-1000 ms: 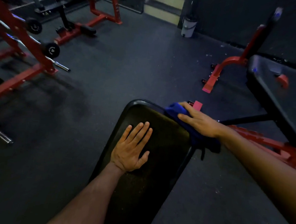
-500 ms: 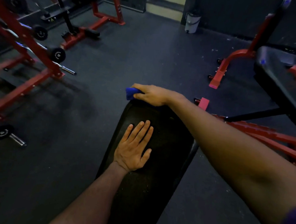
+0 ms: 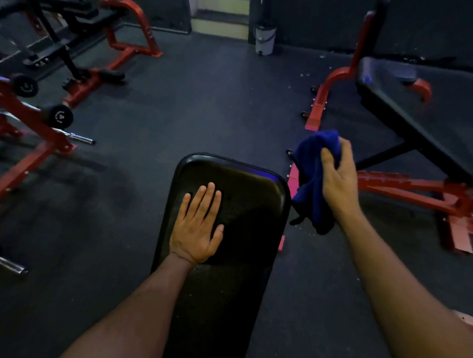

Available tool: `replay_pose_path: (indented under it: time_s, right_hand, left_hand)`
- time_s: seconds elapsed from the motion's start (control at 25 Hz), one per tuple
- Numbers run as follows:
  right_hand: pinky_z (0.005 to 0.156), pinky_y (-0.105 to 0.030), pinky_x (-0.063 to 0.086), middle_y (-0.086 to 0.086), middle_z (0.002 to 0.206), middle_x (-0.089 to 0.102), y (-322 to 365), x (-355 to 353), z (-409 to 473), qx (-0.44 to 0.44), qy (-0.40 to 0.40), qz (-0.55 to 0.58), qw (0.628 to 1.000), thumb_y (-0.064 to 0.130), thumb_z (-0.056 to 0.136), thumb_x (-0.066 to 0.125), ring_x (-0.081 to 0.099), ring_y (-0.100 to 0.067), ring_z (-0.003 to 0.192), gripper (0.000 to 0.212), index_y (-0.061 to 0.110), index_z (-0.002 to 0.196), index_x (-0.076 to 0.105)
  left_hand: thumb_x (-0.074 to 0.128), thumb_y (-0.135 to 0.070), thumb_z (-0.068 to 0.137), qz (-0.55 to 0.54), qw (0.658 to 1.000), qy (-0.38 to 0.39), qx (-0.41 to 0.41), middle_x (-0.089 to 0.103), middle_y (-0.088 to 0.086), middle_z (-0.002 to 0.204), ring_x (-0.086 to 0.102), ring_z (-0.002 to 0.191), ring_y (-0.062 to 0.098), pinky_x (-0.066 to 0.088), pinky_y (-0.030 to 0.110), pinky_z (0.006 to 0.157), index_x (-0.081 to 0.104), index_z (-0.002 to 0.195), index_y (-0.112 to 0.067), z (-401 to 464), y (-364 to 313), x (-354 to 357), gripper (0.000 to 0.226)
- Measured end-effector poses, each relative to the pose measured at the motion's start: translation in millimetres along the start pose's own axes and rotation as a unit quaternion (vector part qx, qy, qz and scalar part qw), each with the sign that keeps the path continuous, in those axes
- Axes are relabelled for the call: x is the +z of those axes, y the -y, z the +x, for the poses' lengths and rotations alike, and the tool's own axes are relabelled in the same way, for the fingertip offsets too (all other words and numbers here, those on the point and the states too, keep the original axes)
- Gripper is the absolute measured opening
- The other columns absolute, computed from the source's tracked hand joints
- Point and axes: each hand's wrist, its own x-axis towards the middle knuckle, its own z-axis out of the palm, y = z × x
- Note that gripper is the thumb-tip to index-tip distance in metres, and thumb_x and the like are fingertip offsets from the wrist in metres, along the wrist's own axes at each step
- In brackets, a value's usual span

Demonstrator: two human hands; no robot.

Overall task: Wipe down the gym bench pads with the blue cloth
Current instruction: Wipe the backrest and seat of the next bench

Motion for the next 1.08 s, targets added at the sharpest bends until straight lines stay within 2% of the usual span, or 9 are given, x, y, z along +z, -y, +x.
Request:
replay_pose_path:
  time_s: [0.12,0.2,0.36,0.48,0.56,0.8,0.92,1.0,1.08]
  right_hand:
    - [0.085,-0.017,0.043,0.020,0.107,0.058,-5.4,-6.9,-70.9,0.047,-0.044,0.020,0.998,0.025,0.104,0.048,0.055,0.017,0.094,0.021,0.035,0.122,0.049]
    - [0.092,-0.025,0.044,0.014,0.115,0.060,-5.4,-2.9,-106.0,0.047,-0.039,0.019,0.998,0.025,0.102,0.051,0.056,0.010,0.103,0.025,0.039,0.123,0.048]
    - [0.109,-0.028,0.037,0.001,0.137,0.051,1.6,14.8,-120.7,-0.063,-0.025,-0.029,0.997,0.020,0.098,0.059,0.048,-0.012,0.127,0.044,0.022,0.140,0.047]
    - [0.117,-0.032,0.023,-0.008,0.153,0.038,1.1,49.4,-92.0,-0.089,0.032,-0.121,0.988,0.038,0.097,0.051,0.034,-0.023,0.139,0.056,0.020,0.149,0.040]
    - [0.118,-0.035,0.023,-0.008,0.152,0.041,-9.2,66.4,-82.0,-0.083,0.034,-0.136,0.987,0.048,0.095,0.044,0.036,-0.026,0.139,0.059,0.018,0.147,0.045]
    - [0.113,-0.041,0.036,0.006,0.140,0.054,-27.2,68.6,-77.3,-0.051,-0.009,0.045,0.998,0.042,0.097,0.048,0.047,-0.006,0.132,0.048,0.017,0.137,0.056]
    - [0.121,-0.035,0.025,0.008,0.156,0.038,-53.4,78.8,-125.7,-0.012,-0.029,0.071,0.997,0.037,0.100,0.048,0.032,-0.007,0.145,0.050,0.028,0.149,0.040]
    - [0.121,-0.024,0.020,0.024,0.160,0.022,-69.8,83.3,-184.3,0.032,-0.005,0.075,0.997,0.046,0.100,0.043,0.019,0.001,0.148,0.055,0.050,0.151,0.021]
    - [0.116,-0.017,0.015,0.038,0.156,0.010,-76.5,86.7,-232.5,0.062,0.034,0.079,0.994,0.051,0.100,0.039,0.007,0.012,0.146,0.057,0.061,0.147,0.009]
  left_hand:
    - [0.033,-0.043,0.098,0.003,1.000,0.029,-0.011,0.010,0.011,0.171,0.009,0.158,0.027,0.010,0.052,0.127,0.013,0.163,-0.011,2.2,-5.6,-11.2,0.075]
    - [0.031,-0.044,0.100,0.006,0.999,0.047,-0.006,0.006,0.011,0.172,0.007,0.159,0.027,0.010,0.052,0.126,0.011,0.163,-0.011,-0.1,-6.5,-20.3,0.074]
    - [0.036,-0.045,0.101,0.011,0.999,0.033,0.030,0.006,0.013,0.172,0.009,0.158,0.029,0.013,0.054,0.125,0.018,0.162,-0.006,-7.0,0.3,-16.7,0.075]
    - [0.038,-0.045,0.098,0.020,0.999,0.006,0.037,0.010,0.014,0.171,0.010,0.158,0.029,0.012,0.053,0.126,0.019,0.161,-0.006,-1.6,7.7,-9.0,0.077]
    - [0.038,-0.045,0.097,0.020,0.999,0.003,0.045,0.012,0.015,0.171,0.011,0.158,0.029,0.011,0.053,0.126,0.018,0.161,-0.006,-4.7,6.9,-5.6,0.078]
    - [0.038,-0.045,0.097,0.036,0.997,-0.032,0.053,0.012,0.017,0.170,0.012,0.158,0.031,0.012,0.054,0.126,0.019,0.161,-0.004,-5.9,10.2,5.7,0.079]
    - [0.037,-0.044,0.096,0.045,0.996,-0.044,0.057,0.014,0.020,0.169,0.012,0.158,0.032,0.012,0.055,0.126,0.020,0.160,-0.002,-5.3,9.8,10.7,0.078]
    - [0.035,-0.043,0.097,0.048,0.996,-0.051,0.056,0.015,0.021,0.169,0.012,0.157,0.033,0.013,0.055,0.127,0.021,0.160,-0.001,-4.1,8.7,10.0,0.077]
    - [0.034,-0.043,0.098,0.054,0.995,-0.056,0.057,0.014,0.021,0.168,0.013,0.157,0.033,0.014,0.055,0.126,0.019,0.160,-0.001,-4.3,6.6,9.3,0.077]
